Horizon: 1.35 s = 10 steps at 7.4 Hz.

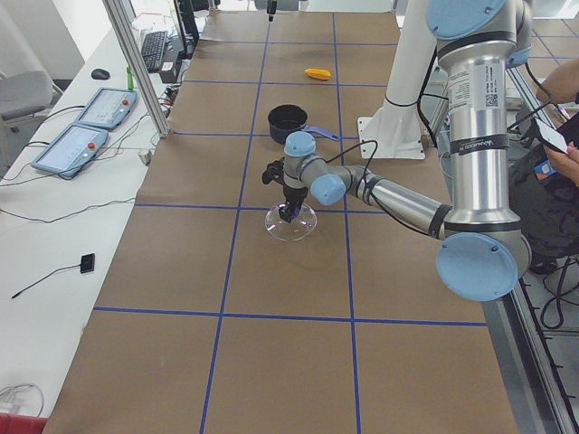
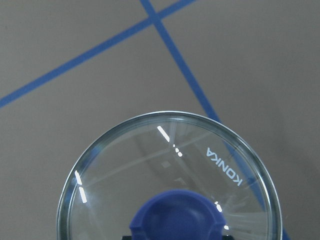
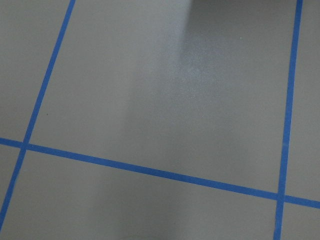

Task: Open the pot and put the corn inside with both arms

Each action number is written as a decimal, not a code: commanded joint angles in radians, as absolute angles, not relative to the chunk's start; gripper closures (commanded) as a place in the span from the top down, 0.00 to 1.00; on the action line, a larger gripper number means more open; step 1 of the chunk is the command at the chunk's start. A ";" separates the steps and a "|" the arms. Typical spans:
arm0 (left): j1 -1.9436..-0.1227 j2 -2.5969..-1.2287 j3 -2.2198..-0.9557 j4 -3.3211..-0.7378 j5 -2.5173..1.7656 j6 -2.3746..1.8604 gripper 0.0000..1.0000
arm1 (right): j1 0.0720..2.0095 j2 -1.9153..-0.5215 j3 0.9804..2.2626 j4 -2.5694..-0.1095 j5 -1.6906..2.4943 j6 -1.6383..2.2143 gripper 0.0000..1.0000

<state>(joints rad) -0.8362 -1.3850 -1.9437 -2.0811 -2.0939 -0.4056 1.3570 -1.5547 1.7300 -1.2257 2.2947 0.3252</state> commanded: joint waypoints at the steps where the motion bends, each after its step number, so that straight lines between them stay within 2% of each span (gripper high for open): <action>1: -0.836 -1.339 -1.812 -2.291 -2.114 -0.400 0.22 | 1.356 -1.555 1.729 -1.226 2.293 0.325 1.00; 2: -0.836 -1.339 -1.772 -2.340 -2.114 -0.400 0.26 | 1.356 -1.555 1.730 -1.226 2.293 0.325 1.00; 3: -0.836 -1.339 -1.764 -2.353 -2.117 -0.400 0.40 | 1.356 -1.555 1.729 -1.226 2.293 0.325 1.00; 4: -0.836 -1.348 -1.764 -2.353 -2.126 -0.400 0.78 | 1.356 -1.555 1.729 -1.226 2.293 0.325 1.00; 5: -0.836 -1.351 -1.776 -2.352 -2.134 -0.400 0.97 | 1.355 -1.555 1.730 -1.226 2.293 0.325 1.00; 10: -1.083 -1.359 -1.810 -2.236 -2.303 -0.396 0.99 | 1.351 -1.555 1.732 -1.221 2.296 0.328 1.00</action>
<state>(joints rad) -1.0319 -1.3577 -1.7943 -2.2929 -2.2931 -0.3975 1.3535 -1.5554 1.7307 -1.2210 2.2946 0.3269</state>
